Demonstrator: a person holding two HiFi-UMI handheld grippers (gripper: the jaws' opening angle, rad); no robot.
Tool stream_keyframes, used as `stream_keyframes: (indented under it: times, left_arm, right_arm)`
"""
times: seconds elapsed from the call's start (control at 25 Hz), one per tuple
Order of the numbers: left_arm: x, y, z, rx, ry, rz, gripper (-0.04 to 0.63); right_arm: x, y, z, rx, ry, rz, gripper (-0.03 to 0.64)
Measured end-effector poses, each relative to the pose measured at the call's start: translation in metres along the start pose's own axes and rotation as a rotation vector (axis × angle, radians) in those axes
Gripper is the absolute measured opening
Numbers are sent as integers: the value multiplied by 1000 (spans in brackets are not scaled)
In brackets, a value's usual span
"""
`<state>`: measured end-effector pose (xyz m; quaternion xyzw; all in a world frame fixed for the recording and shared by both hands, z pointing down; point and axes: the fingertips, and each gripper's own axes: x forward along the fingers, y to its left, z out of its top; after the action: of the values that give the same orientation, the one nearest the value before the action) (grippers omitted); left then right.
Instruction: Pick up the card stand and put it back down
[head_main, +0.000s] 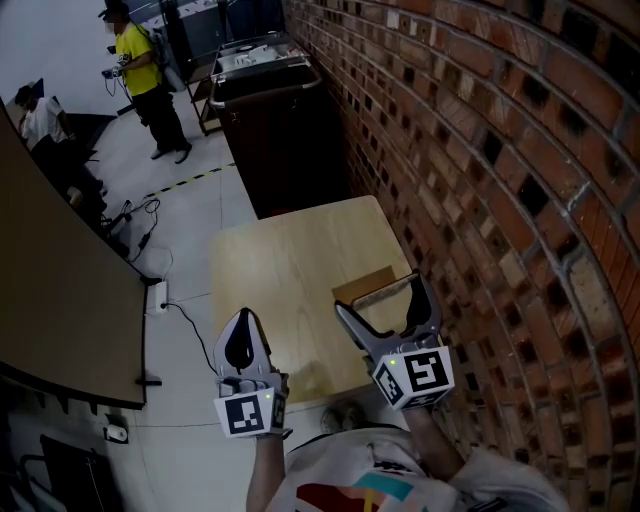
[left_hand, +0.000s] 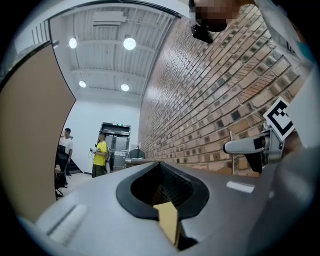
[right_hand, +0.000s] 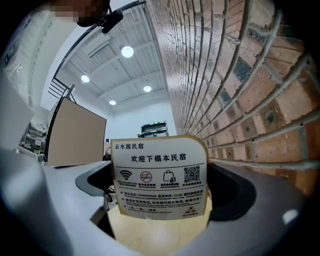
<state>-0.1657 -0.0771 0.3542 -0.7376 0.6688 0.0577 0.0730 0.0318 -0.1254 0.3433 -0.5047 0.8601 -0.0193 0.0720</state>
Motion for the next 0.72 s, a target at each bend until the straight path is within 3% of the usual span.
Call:
stream_keyframes:
  times: [0.72]
  left_arm:
    - [-2,3,0,-12,0,6,-26]
  right_arm:
    - [-4,0,4,-1,-9,-9,575]
